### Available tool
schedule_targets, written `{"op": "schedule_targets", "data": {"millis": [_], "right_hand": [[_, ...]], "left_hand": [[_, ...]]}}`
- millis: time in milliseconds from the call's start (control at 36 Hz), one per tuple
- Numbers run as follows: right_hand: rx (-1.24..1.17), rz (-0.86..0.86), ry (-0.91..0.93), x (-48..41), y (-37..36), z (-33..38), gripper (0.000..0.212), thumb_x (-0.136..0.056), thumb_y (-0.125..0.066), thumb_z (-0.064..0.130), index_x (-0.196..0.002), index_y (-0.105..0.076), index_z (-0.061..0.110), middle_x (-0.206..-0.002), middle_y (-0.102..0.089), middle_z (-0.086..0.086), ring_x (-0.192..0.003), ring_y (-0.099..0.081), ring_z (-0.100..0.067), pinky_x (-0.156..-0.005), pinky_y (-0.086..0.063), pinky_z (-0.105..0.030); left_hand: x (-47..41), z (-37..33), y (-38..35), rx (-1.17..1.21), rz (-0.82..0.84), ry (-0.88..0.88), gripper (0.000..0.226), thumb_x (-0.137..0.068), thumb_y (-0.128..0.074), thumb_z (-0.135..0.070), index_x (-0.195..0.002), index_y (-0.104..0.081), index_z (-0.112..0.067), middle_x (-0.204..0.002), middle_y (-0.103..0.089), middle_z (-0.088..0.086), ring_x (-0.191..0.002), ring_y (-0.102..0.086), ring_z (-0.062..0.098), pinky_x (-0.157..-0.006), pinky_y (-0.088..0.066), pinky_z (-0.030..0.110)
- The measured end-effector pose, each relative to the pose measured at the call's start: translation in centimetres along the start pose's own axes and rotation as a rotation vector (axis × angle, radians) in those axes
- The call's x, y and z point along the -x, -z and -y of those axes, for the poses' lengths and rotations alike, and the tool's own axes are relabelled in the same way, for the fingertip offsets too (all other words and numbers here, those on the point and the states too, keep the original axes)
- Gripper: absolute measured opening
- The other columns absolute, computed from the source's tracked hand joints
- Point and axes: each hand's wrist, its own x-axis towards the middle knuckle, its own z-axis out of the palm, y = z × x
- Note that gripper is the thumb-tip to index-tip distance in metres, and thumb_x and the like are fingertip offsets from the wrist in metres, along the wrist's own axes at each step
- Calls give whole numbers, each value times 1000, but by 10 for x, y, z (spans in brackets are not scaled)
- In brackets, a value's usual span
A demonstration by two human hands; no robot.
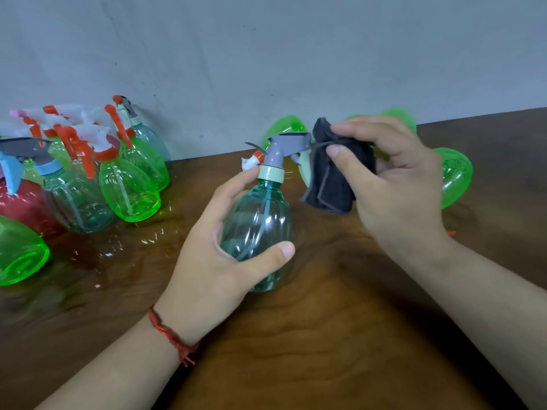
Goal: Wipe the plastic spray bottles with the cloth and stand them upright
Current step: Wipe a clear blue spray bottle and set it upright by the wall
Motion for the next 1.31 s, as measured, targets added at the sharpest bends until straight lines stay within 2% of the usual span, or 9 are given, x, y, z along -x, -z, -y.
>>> {"op": "schedule_targets", "data": {"millis": [139,278,361,500,667,889,1056,1194,1306], "right_hand": [[106,94,70,10,-8,2,20,-93,-81,7,-112,-82,11,-112,-73,2,-108,-69,-6,-98,-54,-27],[90,196,132,16,-9,14,19,-95,-79,9,-113,-82,14,-112,-75,4,-101,-72,-10,-90,-57,-28],[176,158,165,8,-3,8,19,-95,-79,8,-112,-83,14,-112,-75,2,-108,-70,-10,-95,-56,-30],[186,42,66,3,0,3,19,-94,-77,6,-110,-81,14,-109,-72,3,-106,-67,-2,-97,-52,-22],[62,182,153,17,-9,13,19,-96,-76,4,-113,-82,9,-113,-74,-2,-110,-71,-12,-96,-56,-32],[205,97,75,3,1,-5,19,-92,-77,3,-107,-83,13,-107,-71,6,-103,-67,1,-95,-50,-18],[118,194,124,13,-5,3,20,-93,-78,2,-110,-83,11,-112,-76,2,-109,-71,-9,-97,-57,-29],[129,198,145,10,-3,-2,19,-94,-77,2,-109,-83,11,-112,-75,2,-109,-70,-7,-97,-56,-28],[62,168,44,7,-3,-11,20,-91,-77,-1,-104,-83,12,-110,-73,6,-109,-70,-11,-98,-57,-36]], "left_hand": [[3,-2,-7,-117,64,-14,88,-77,-93,-18,-153,-52,-38,-145,-62,-19,-132,-64,8,-106,-50,17],[3,-2,-8,-226,72,-64,89,-76,-93,-27,-155,-51,-36,-146,-60,-22,-139,-57,5,-110,-43,13],[2,-3,-9,-244,72,-72,90,-76,-94,-25,-155,-52,-36,-147,-61,-19,-140,-57,7,-112,-43,16],[5,-2,-9,-264,84,-74,91,-76,-94,-25,-156,-51,-37,-146,-61,-16,-139,-58,11,-110,-44,15],[6,1,-11,-288,98,-69,91,-76,-94,-27,-156,-51,-37,-146,-61,-15,-140,-57,11,-112,-44,17],[4,-6,-10,-164,59,-24,84,-76,-90,-28,-150,-54,-40,-144,-63,-23,-133,-62,6,-105,-48,14],[6,-5,-6,-181,41,-33,87,-75,-89,-32,-153,-53,-39,-147,-61,-22,-137,-59,5,-109,-47,17],[3,-6,-3,-139,21,-25,85,-78,-96,-27,-151,-54,-39,-143,-64,-23,-132,-63,4,-102,-50,13],[2,-4,0,-44,-11,-13,83,-77,-88,-25,-152,-56,-35,-145,-65,-16,-134,-63,11,-108,-53,29]]}}
